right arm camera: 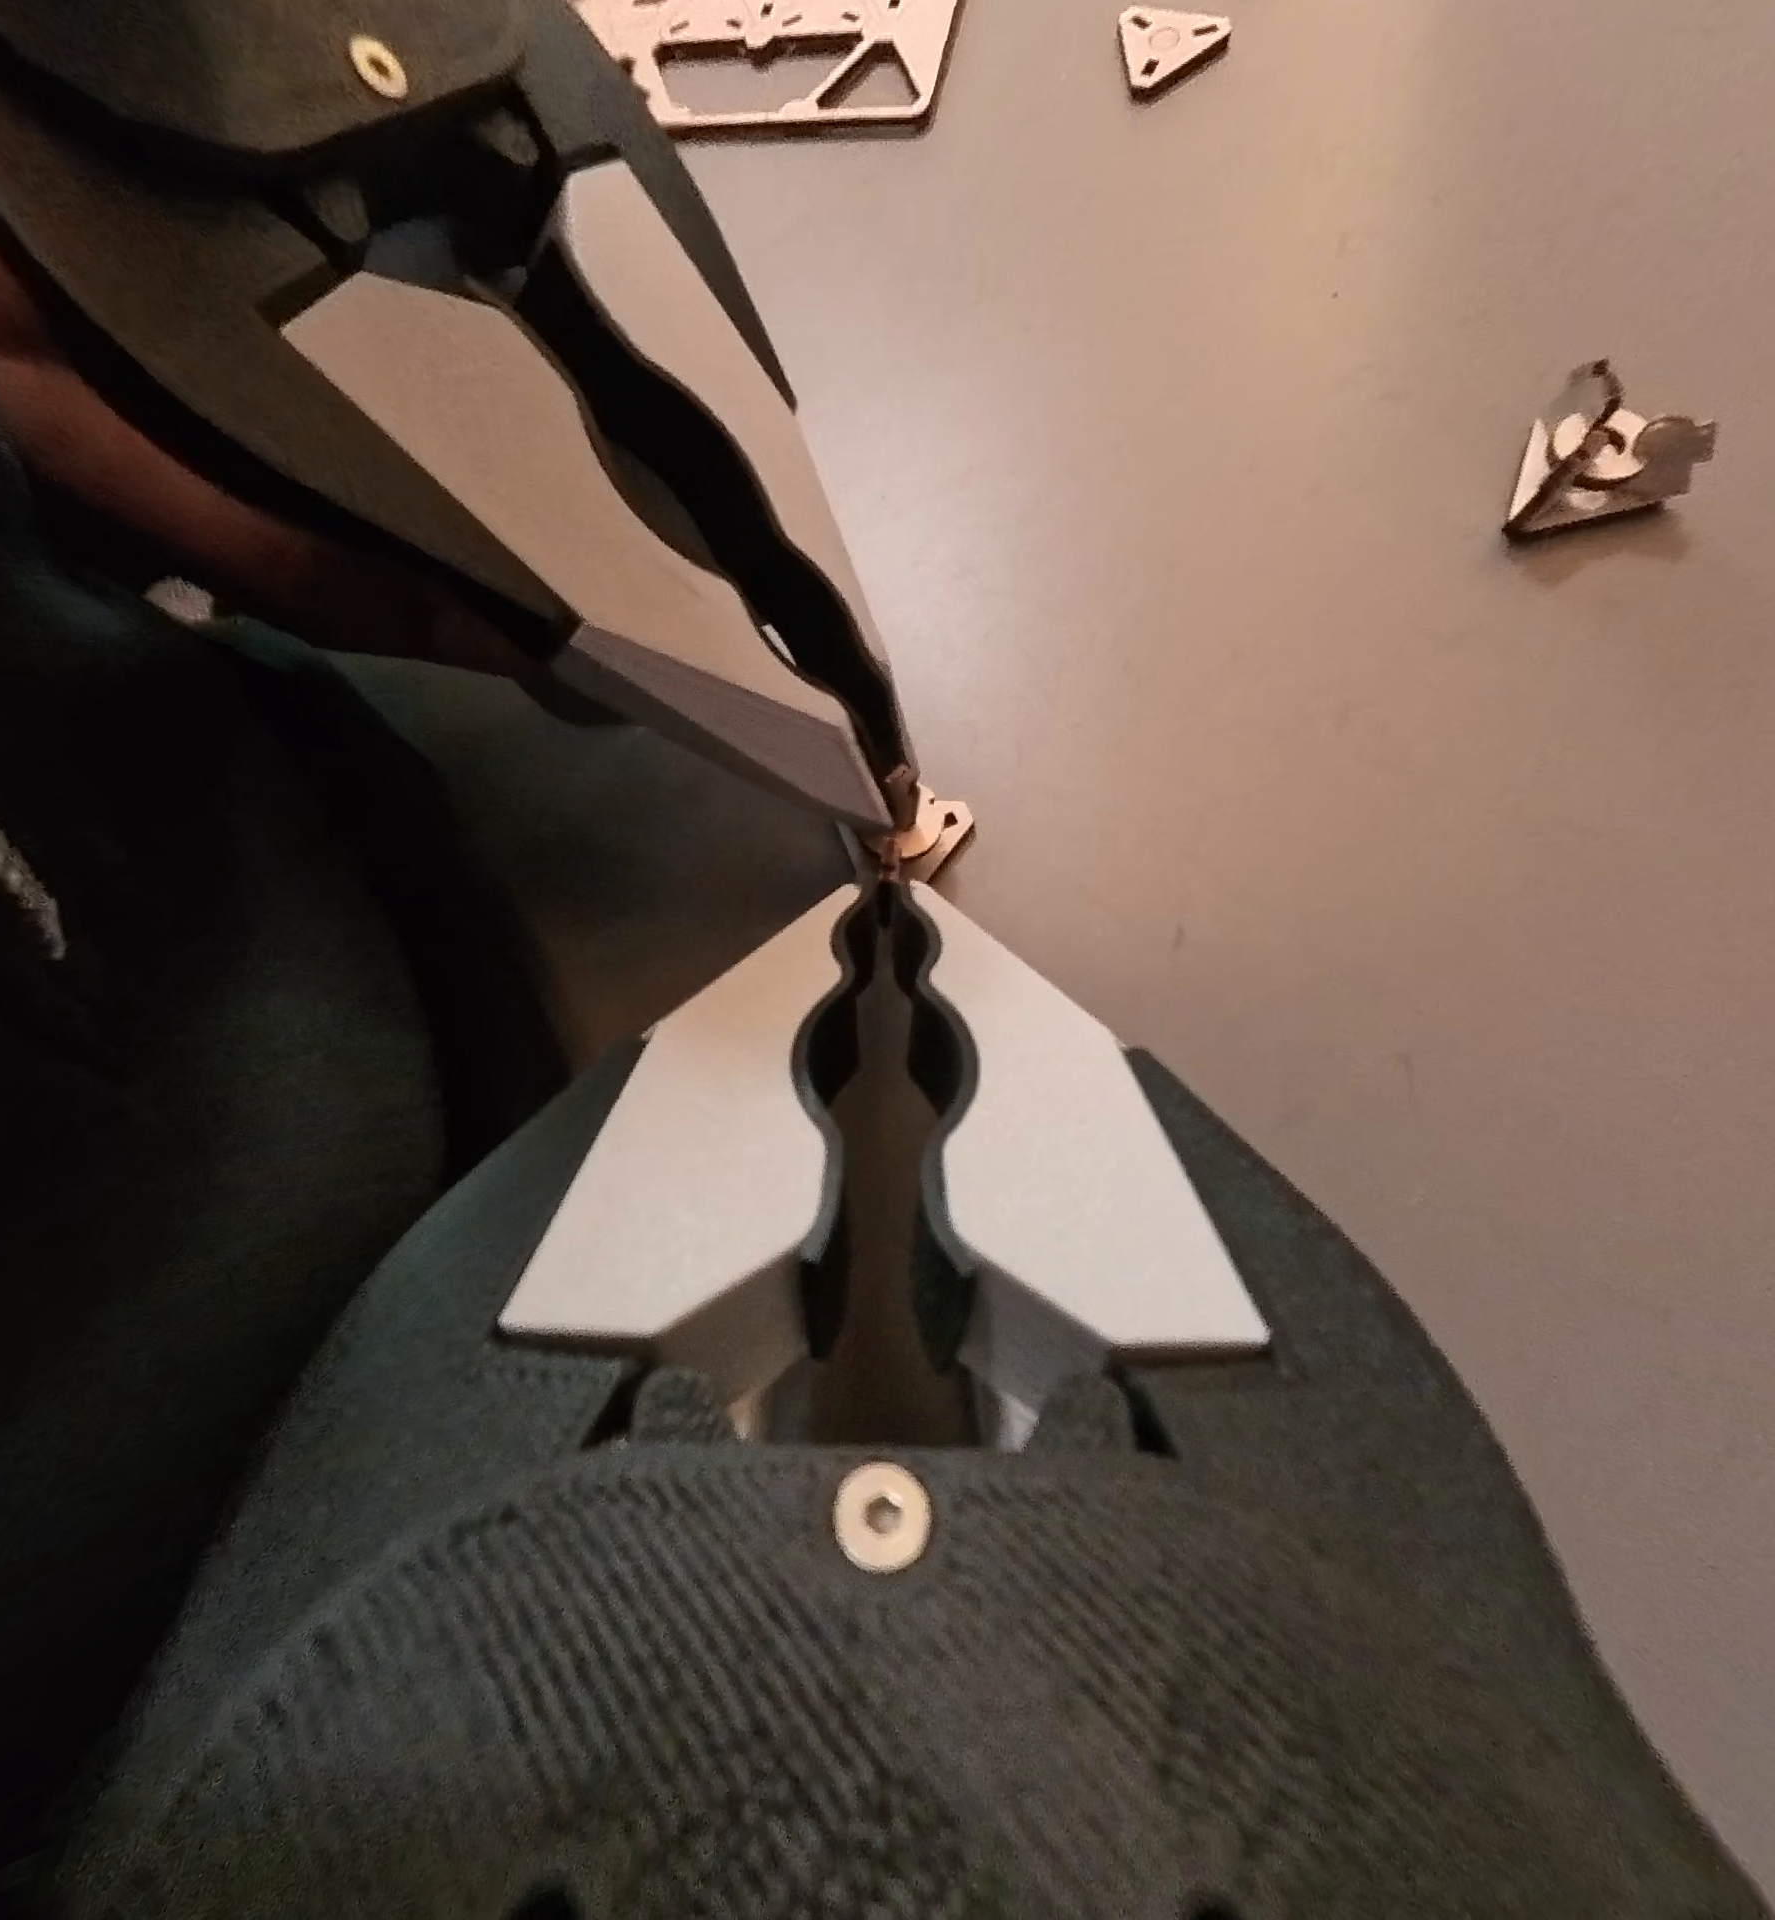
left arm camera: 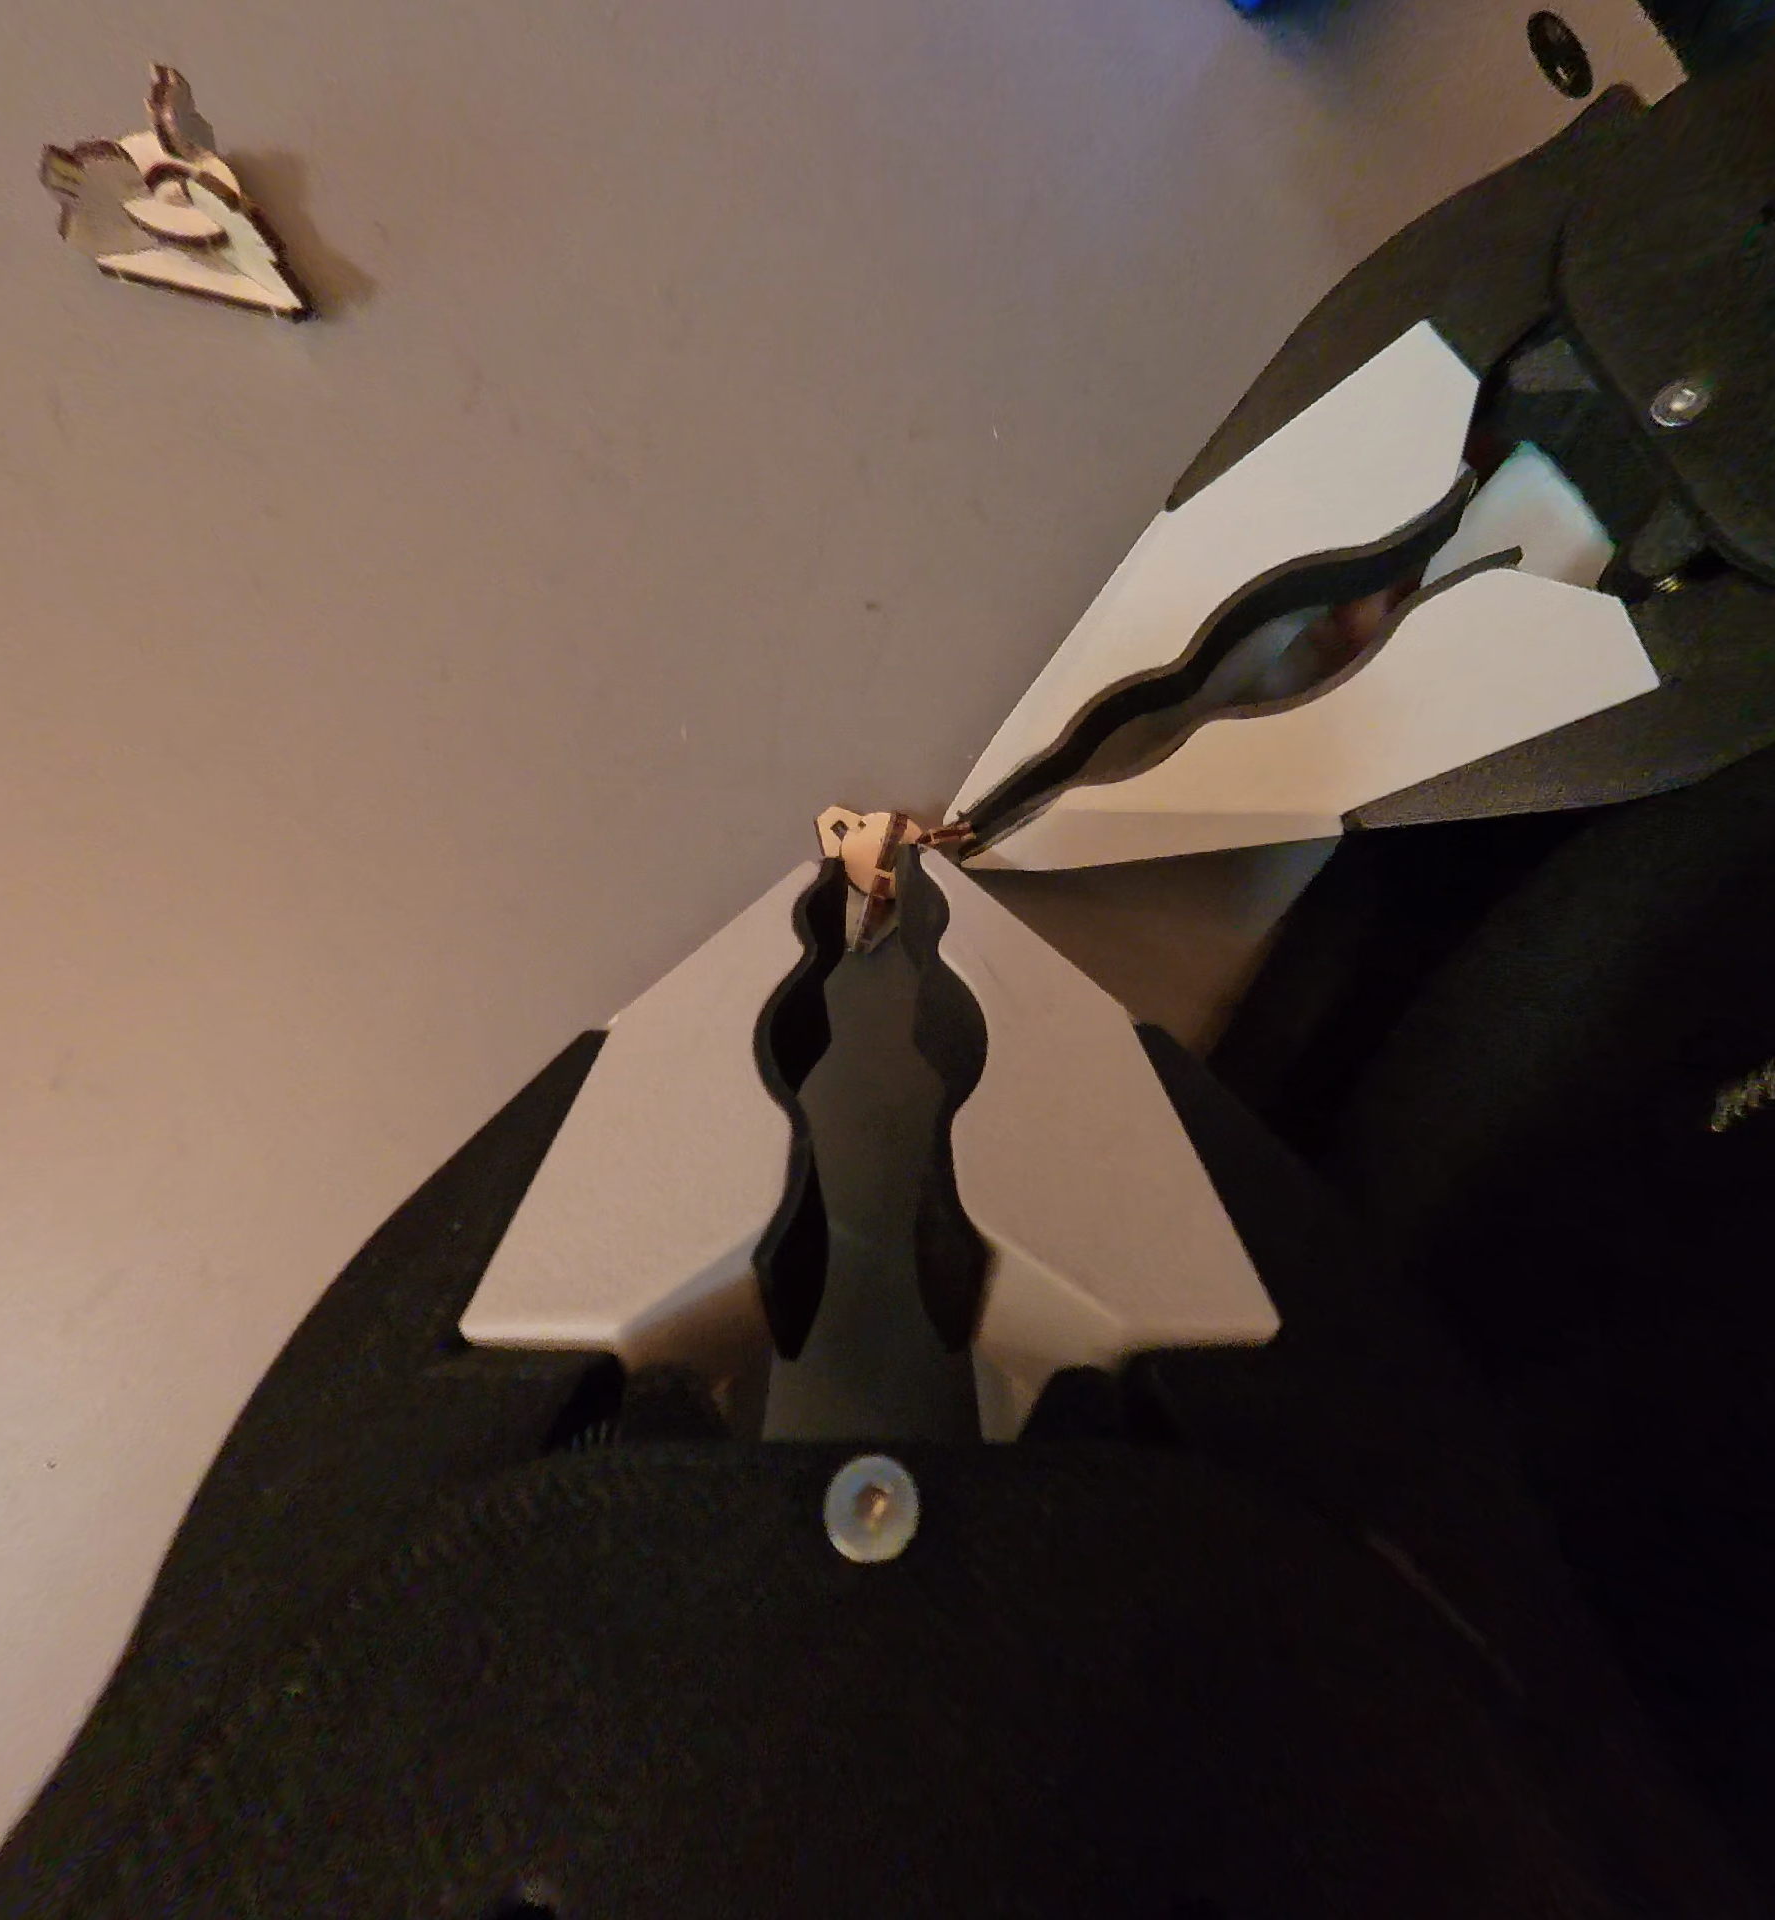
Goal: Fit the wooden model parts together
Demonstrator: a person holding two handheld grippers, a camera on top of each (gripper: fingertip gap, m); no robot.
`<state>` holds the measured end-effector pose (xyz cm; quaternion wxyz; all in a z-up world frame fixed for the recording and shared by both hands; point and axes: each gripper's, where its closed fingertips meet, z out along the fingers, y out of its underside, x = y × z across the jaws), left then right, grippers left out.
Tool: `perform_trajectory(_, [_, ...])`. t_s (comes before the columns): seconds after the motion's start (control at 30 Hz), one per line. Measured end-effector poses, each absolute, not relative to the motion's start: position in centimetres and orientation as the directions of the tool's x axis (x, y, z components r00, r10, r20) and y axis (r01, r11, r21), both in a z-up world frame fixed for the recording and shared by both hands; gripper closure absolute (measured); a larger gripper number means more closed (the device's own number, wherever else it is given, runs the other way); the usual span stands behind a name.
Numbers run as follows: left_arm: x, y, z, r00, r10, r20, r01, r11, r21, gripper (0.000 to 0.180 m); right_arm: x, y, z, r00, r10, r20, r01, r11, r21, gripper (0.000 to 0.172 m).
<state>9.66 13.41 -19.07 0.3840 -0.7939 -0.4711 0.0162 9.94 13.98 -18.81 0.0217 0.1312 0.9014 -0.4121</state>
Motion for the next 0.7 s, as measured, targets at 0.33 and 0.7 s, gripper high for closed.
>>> perform_trajectory(0.33, [9.33, 13.37, -19.07, 0.568, 0.759, 0.319, 0.728, -0.283, -0.625, 0.168, 10.11, 13.68, -19.16, -0.963, 0.215, -0.165, 0.271, 0.738, -0.617, 0.17])
perform_trajectory(0.7, [9.07, 13.06, -19.09, 0.572, 0.75, 0.331, 0.71, -0.251, -0.658, 0.167, 9.7, 13.47, -19.11, -0.94, 0.314, -0.129, 0.324, 0.711, -0.624, 0.17])
